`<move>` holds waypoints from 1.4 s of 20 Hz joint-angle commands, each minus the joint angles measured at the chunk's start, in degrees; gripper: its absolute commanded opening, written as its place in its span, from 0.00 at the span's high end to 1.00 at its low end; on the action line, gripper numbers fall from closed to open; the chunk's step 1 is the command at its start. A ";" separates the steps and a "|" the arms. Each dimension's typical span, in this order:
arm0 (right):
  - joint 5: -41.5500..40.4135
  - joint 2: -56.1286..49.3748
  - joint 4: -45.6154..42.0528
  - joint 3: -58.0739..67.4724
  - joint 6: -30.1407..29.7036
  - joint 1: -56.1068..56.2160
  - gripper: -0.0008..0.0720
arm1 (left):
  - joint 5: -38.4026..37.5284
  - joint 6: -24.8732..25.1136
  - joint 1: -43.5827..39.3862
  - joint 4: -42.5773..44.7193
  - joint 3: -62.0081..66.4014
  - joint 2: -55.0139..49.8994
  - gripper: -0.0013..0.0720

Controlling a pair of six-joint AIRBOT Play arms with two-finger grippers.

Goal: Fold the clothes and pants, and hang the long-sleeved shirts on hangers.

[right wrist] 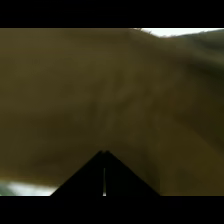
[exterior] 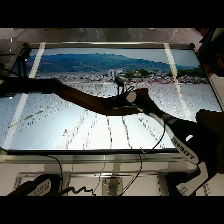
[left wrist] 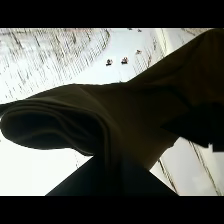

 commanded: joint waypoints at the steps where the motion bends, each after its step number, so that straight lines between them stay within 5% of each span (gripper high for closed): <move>1: -2.67 -1.60 5.09 0.13 1.81 8.59 0.97 | -1.81 -0.09 1.70 2.01 0.07 4.81 0.95; 5: -2.12 -1.42 2.80 2.58 1.44 9.92 0.97 | -2.49 -2.19 -1.09 -3.13 -1.22 3.26 0.95; 10: 5.33 1.88 -9.81 5.90 1.51 -2.45 0.97 | 2.89 -2.19 -12.72 -15.67 -1.33 -3.63 0.95; 17: 17.68 13.14 -18.47 5.88 1.49 -33.62 0.97 | 43.39 -1.95 -44.39 -30.21 -0.66 -20.55 0.95; 20: 23.71 13.84 -19.98 5.68 1.49 -43.43 0.97 | 54.60 -1.92 -54.07 -30.95 4.66 -28.20 0.95; 21: 24.04 13.79 -20.13 4.98 1.49 -45.70 0.97 | 57.88 -1.90 -56.17 -30.91 6.62 -30.45 0.89; 22: 24.02 13.79 -20.11 4.07 1.49 -47.36 0.84 | 61.37 -1.92 -57.55 -30.91 7.85 -32.11 0.40; 23: 23.80 13.73 -20.13 2.97 1.46 -48.39 0.52 | 64.61 -2.12 -58.10 -30.99 8.11 -32.94 0.04; 24: 23.87 13.38 -20.17 2.12 0.81 -48.85 0.29 | 65.46 -1.95 -58.05 -30.27 8.07 -33.09 0.02; 28: 25.05 8.39 -18.73 0.31 -2.60 -48.11 0.26 | 63.93 -1.95 -53.44 -30.03 8.07 -31.36 0.02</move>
